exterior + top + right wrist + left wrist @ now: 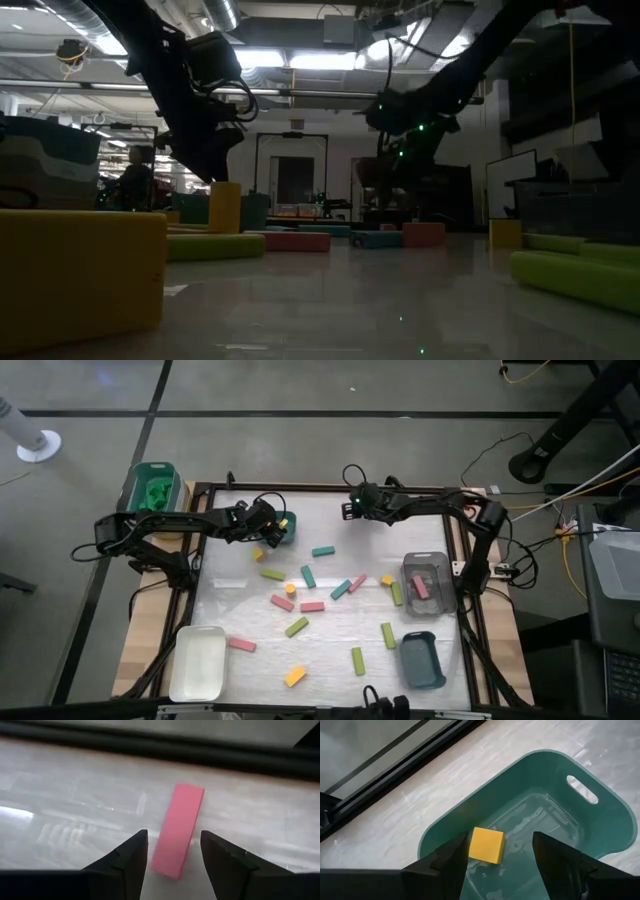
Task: Sort blocks
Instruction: Put the pink block into the black bin
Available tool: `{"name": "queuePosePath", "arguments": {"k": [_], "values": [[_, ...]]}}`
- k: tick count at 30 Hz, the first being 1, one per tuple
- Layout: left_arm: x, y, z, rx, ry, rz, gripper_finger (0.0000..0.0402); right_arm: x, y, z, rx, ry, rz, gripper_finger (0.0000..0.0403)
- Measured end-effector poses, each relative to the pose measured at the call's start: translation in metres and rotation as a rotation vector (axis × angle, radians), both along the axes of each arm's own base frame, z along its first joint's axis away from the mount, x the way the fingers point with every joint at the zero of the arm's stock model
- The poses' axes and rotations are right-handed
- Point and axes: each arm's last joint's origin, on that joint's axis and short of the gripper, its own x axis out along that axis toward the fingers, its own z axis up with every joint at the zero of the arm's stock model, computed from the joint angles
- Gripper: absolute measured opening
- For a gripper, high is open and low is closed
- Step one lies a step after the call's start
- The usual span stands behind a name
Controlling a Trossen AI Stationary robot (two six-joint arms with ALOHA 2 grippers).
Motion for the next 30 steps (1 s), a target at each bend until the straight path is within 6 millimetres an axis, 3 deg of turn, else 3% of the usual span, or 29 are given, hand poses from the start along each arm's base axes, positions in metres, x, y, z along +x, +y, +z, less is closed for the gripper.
{"name": "queuePosePath", "arguments": {"k": [5,11,20,25,30], "values": [[0.000,0.000,0.000,-0.001,-0.001,0.001,0.0205,-0.001,-0.005,-0.014,0.035,0.021,-0.013,0.0185],[0.000,0.000,0.000,-0.001,-0.001,0.002,0.0205,-0.001,-0.005,-0.017,0.036,0.021,-0.023,0.0183],[0.000,0.000,0.000,-0.001,-0.001,0.002,0.0205,-0.001,-0.006,-0.022,0.017,0.086,0.034,0.0100],[0.000,0.000,0.000,-0.001,-0.001,0.001,0.0205,0.000,-0.005,-0.026,0.020,0.101,0.050,0.0099],[0.000,0.000,0.000,-0.001,-0.001,0.000,0.0205,-0.001,-0.003,-0.016,0.029,0.096,0.115,0.0127]]}}
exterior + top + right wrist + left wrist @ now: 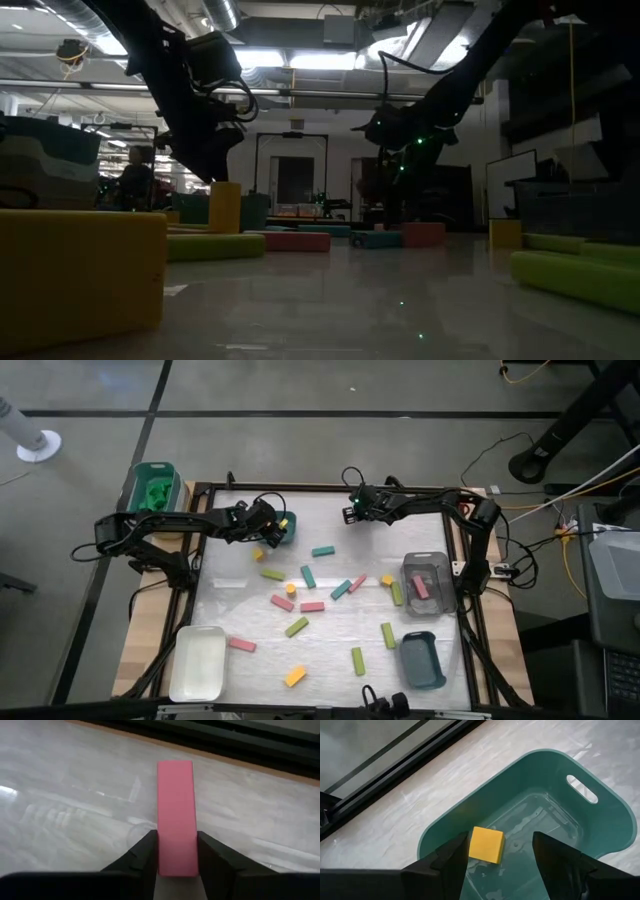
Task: Sort blocks
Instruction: Put the pink block into the black bin
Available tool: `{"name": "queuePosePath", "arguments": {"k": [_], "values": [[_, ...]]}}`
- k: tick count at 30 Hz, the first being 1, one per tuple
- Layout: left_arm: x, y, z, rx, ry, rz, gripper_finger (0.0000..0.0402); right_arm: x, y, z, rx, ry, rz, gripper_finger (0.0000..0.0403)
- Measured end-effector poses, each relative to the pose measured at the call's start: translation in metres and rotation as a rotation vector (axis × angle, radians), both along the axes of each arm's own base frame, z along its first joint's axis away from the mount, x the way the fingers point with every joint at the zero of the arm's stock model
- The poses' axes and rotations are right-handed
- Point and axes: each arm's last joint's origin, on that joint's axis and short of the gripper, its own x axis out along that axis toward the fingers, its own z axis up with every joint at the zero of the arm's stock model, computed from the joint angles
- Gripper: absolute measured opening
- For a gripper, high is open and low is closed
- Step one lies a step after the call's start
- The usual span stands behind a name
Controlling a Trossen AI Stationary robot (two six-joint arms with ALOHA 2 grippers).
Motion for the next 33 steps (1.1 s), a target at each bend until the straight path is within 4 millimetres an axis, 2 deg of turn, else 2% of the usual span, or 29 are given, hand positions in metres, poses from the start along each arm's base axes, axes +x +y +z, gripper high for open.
{"name": "queuePosePath", "arguments": {"k": [2,7,12,16,23,28,33], "values": [[0.000,0.000,0.000,0.000,0.000,0.000,0.0205,-0.002,0.003,0.008,0.013,-0.004,0.046,0.0125],[0.000,0.000,0.000,0.000,0.000,0.000,0.0205,-0.006,0.010,0.047,0.024,-0.101,0.176,0.0102],[0.000,0.000,0.000,0.000,0.000,0.000,0.0205,-0.021,0.025,0.086,0.110,-0.201,0.312,0.0116],[0.000,0.000,0.000,0.000,0.000,-0.002,0.0205,-0.041,0.042,0.113,0.237,-0.254,0.403,0.0125],[0.002,-0.004,0.000,0.018,0.037,-0.065,0.0205,-0.085,0.077,0.154,0.433,-0.308,0.504,0.0114],[0.004,-0.009,0.000,0.018,0.036,-0.084,0.0205,-0.117,0.112,0.171,0.526,-0.217,0.533,0.0120],[0.006,-0.013,0.000,0.019,0.036,-0.104,0.0205,-0.140,0.147,0.178,0.503,-0.041,0.550,0.0122]]}}
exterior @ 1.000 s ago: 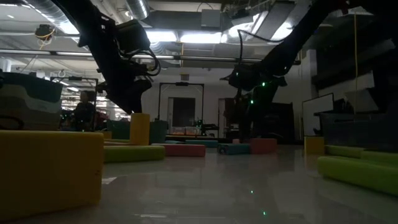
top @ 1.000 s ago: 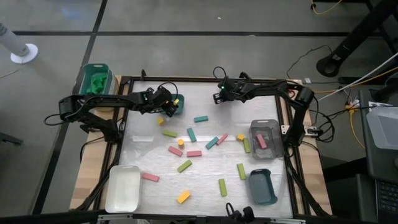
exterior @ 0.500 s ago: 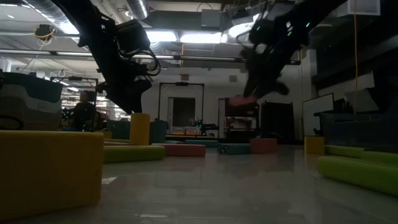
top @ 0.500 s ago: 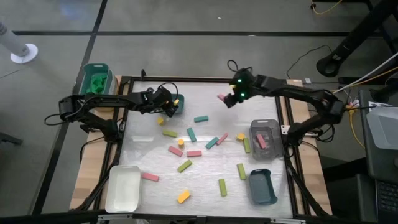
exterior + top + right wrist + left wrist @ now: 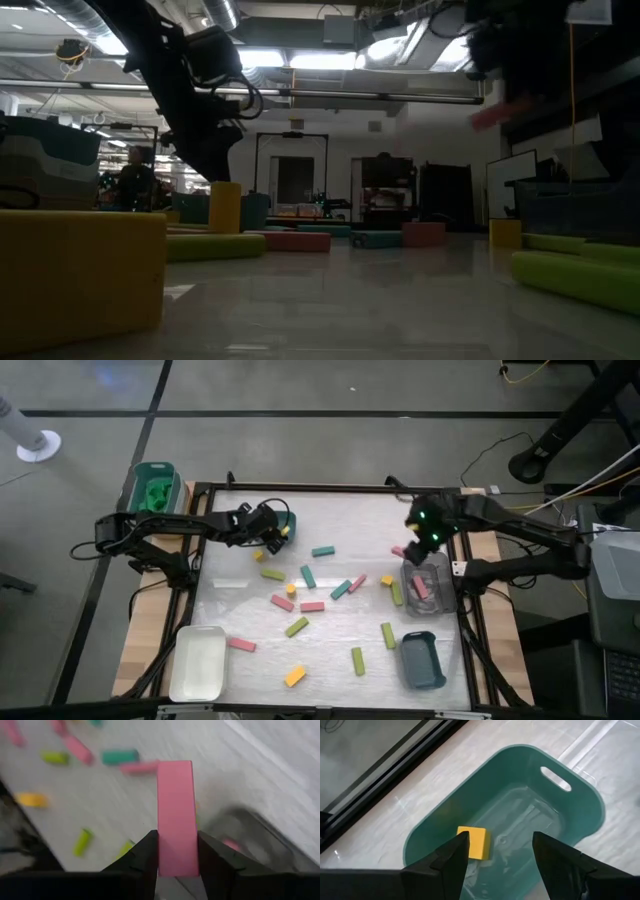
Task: Sort blocks
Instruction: Put the pink block into the black bin
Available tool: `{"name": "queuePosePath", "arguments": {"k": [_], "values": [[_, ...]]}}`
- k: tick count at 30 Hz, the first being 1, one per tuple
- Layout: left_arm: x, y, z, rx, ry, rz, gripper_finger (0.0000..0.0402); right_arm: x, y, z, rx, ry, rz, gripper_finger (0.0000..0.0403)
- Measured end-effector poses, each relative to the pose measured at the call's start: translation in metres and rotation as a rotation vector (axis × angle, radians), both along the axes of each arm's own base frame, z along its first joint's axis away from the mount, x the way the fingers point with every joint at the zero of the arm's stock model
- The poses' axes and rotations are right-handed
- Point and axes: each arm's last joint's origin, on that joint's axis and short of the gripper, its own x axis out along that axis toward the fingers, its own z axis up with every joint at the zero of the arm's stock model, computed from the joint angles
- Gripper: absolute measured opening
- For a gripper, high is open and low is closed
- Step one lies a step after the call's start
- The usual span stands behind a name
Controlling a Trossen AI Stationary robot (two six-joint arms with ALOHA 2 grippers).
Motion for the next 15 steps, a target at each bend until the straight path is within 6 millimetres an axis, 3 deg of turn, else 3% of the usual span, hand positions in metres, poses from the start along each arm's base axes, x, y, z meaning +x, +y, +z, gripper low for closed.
{"name": "queuePosePath", "arguments": {"k": [8,15], "values": [[0.003,-0.007,0.000,0.020,0.036,-0.076,0.0205,-0.017,0.041,0.000,-0.077,0.189,0.024,0.0123],[0.007,-0.018,0.000,0.031,0.053,-0.144,0.0205,-0.024,0.060,-0.007,-0.161,0.342,0.006,0.0123]]}}
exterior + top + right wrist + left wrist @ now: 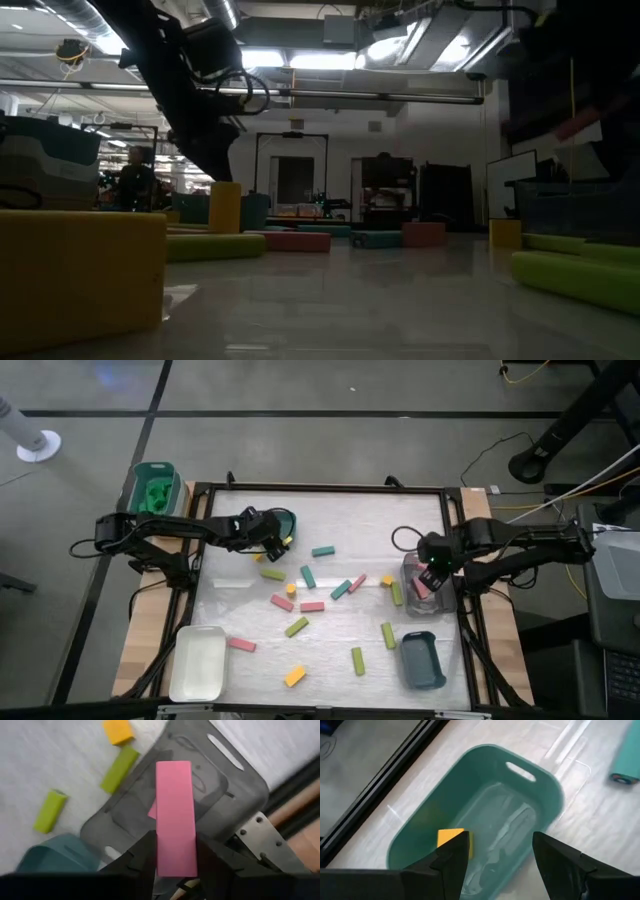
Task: Sort blocks
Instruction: Put the pink block into the black bin
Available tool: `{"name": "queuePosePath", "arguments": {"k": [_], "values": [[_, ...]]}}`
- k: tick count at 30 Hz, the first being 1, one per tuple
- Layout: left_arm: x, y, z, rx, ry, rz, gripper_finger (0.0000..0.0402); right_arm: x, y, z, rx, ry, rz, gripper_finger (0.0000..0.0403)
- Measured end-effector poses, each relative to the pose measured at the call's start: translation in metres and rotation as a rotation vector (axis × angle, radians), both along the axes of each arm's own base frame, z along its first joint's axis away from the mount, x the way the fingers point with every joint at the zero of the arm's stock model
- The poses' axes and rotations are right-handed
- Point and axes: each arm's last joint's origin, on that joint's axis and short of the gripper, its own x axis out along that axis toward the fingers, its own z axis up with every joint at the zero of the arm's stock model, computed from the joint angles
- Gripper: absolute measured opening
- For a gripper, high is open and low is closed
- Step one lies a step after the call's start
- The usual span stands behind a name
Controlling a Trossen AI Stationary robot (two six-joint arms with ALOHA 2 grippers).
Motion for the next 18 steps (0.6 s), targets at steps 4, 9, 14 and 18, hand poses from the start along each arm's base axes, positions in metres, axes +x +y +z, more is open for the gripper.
{"name": "queuePosePath", "arguments": {"k": [4,9,14,18], "values": [[0.002,-0.011,0.003,0.018,0.011,-0.074,0.0205,0.000,0.005,-0.008,0.001,0.027,0.009,0.0123],[0.003,-0.028,0.010,0.043,0.003,-0.176,0.0205,-0.001,0.008,-0.023,0.029,0.064,0.024,0.0124],[0.000,-0.048,0.020,0.052,-0.022,-0.260,0.0205,-0.005,0.008,-0.041,0.058,0.127,0.021,0.0125],[-0.007,-0.061,0.023,0.025,-0.013,-0.283,0.0205,-0.006,0.008,-0.055,0.061,0.150,0.021,0.0137]]}}
